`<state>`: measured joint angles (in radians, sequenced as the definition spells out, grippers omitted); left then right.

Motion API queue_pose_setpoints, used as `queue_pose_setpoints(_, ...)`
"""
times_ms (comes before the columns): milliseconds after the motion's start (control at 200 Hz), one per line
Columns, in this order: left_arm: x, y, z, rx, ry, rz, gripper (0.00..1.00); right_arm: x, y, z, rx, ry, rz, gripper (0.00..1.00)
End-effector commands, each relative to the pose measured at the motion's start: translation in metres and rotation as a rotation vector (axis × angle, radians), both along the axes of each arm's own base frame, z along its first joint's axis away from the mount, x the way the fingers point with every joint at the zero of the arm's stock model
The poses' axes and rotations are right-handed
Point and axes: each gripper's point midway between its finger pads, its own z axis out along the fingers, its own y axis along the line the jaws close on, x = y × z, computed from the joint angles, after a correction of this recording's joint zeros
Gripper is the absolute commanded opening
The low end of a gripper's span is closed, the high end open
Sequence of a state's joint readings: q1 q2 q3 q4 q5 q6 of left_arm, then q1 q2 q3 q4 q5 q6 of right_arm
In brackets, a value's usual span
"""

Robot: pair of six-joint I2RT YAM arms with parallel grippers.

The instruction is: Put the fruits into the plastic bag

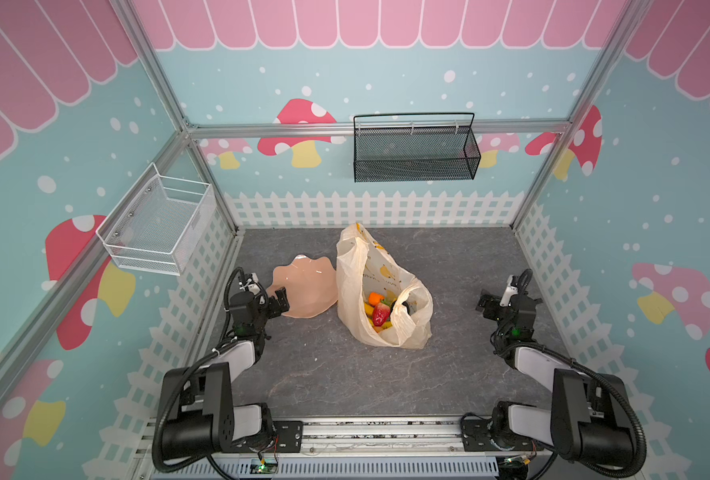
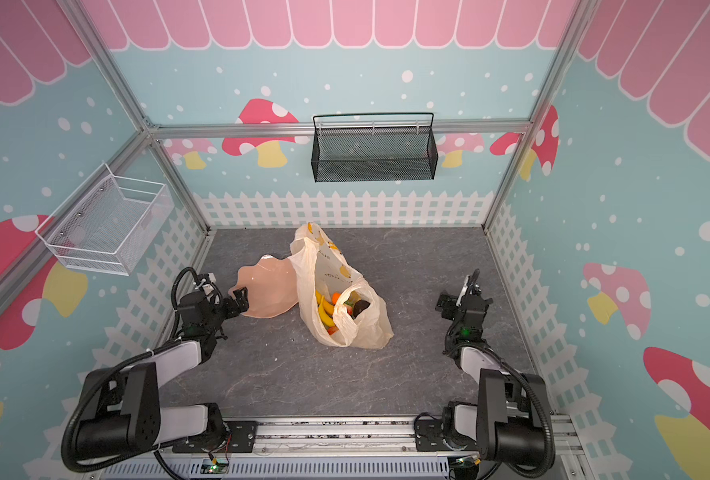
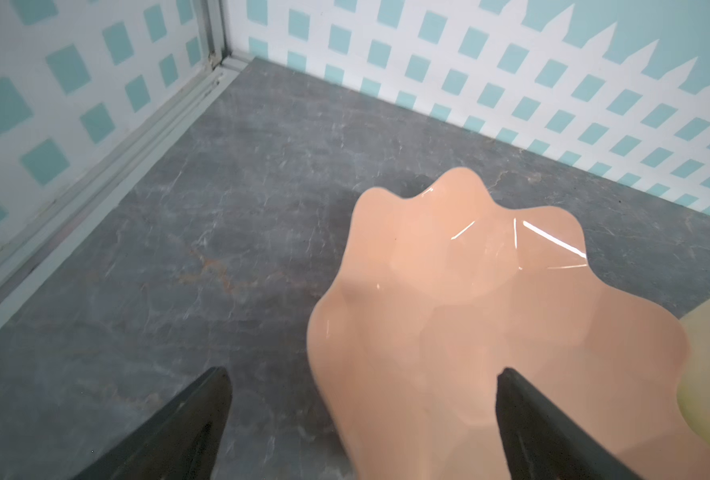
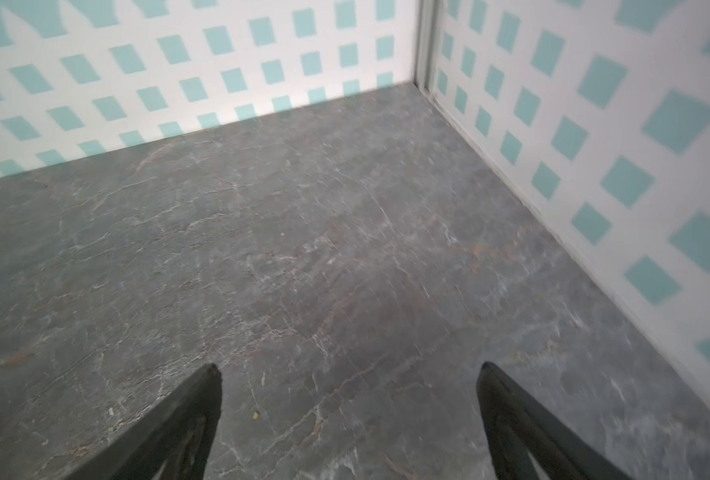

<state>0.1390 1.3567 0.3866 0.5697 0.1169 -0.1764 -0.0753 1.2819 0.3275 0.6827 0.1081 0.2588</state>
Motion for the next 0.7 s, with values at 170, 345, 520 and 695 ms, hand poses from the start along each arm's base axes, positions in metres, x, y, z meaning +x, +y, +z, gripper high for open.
queue_pose_setpoints(170, 0.023, -0.035, 0.014, 0.133, -0.195, -0.153, 0.99, -0.020, 0.016, 0.033, -0.261, -0.286, 0.019, 0.97)
queue_pose_setpoints(345, 0.026, -0.025, 0.006, 0.145, -0.124, -0.086, 0.99, -0.004, 0.016, 0.019, -0.284, -0.247, -0.002, 0.98)
queue_pose_setpoints(520, 0.028, -0.025, 0.008, 0.180, -0.136, -0.041, 0.99, 0.001, 0.010, 0.016, -0.237, -0.216, 0.003, 0.98)
queue_pose_setpoints(695, 0.028, -0.023, 0.007, 0.214, -0.112, 0.007, 0.99, 0.000, 0.009, 0.017, -0.242, -0.225, 0.001, 0.98)
